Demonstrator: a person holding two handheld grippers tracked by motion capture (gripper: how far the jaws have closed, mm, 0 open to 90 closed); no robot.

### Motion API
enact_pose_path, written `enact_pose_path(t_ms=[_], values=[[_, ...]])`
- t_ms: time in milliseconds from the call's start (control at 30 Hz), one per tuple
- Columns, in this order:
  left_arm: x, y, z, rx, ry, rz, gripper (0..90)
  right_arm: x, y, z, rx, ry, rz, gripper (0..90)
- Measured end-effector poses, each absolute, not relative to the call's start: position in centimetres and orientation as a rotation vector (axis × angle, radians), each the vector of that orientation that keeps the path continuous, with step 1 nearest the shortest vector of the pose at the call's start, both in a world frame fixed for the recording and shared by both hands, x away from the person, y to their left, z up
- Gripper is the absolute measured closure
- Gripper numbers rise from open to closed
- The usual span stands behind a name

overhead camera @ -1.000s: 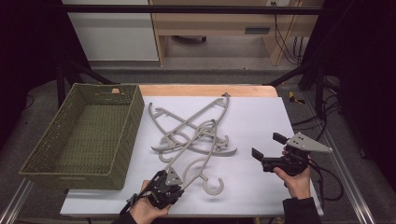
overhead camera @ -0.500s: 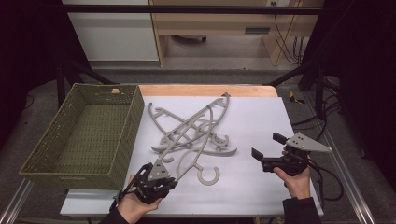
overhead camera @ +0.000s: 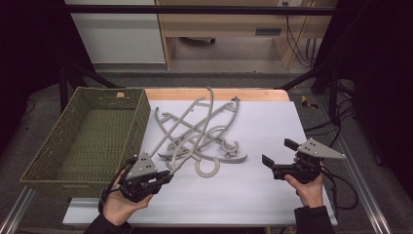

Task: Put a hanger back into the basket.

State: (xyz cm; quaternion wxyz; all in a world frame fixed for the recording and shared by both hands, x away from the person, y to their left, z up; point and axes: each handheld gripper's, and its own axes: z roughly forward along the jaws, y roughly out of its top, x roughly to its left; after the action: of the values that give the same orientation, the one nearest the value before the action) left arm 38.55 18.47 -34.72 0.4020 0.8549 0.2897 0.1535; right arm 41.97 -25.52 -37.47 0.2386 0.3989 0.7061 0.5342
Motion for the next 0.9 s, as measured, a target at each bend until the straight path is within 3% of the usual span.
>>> enact_pose_path(t_ms=[467,900], values=[[40.6,21.4,-30.3,2.131,0.674,0.443,82.0,41.9,-25.6,-37.5,1.093,1.931,1.455,1.0],[43.7,25.5,-28.8,2.168,0.685,0.471,81.9,41.9,-25.6,-37.5,1.094,1.93,1.453,1.1]])
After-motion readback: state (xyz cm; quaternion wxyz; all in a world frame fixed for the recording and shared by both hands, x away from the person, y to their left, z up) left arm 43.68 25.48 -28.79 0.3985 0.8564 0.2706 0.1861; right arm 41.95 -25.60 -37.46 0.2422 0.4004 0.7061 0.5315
